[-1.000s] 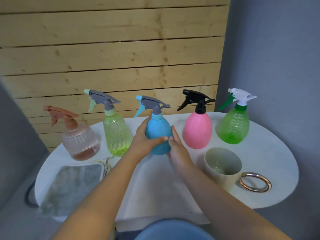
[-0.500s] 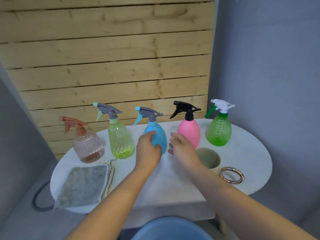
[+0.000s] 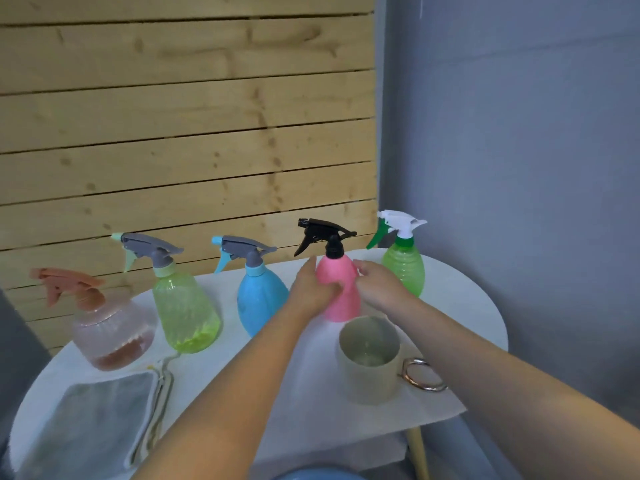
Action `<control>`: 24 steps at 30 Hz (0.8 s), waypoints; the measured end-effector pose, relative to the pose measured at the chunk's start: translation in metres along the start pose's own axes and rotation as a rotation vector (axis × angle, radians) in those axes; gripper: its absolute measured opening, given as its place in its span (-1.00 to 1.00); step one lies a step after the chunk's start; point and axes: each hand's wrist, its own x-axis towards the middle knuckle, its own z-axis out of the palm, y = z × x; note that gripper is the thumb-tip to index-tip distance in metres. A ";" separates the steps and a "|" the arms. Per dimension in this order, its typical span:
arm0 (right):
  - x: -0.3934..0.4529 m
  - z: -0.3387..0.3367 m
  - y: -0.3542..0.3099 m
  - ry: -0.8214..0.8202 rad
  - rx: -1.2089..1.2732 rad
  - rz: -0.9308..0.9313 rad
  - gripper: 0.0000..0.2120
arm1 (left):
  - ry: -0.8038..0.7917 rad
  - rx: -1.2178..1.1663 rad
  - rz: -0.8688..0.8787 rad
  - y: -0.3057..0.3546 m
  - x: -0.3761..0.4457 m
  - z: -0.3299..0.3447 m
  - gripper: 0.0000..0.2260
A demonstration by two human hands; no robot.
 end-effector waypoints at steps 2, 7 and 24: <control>0.008 0.003 0.003 -0.007 -0.003 -0.023 -0.64 | -0.028 0.007 0.020 -0.003 0.007 0.007 -0.44; 0.009 -0.002 0.008 0.049 0.145 0.002 -0.60 | 0.046 -0.028 0.137 -0.010 0.009 0.013 -0.57; -0.178 -0.024 -0.057 0.167 0.536 -0.262 -0.89 | 0.369 0.190 0.261 0.031 -0.203 -0.057 -0.18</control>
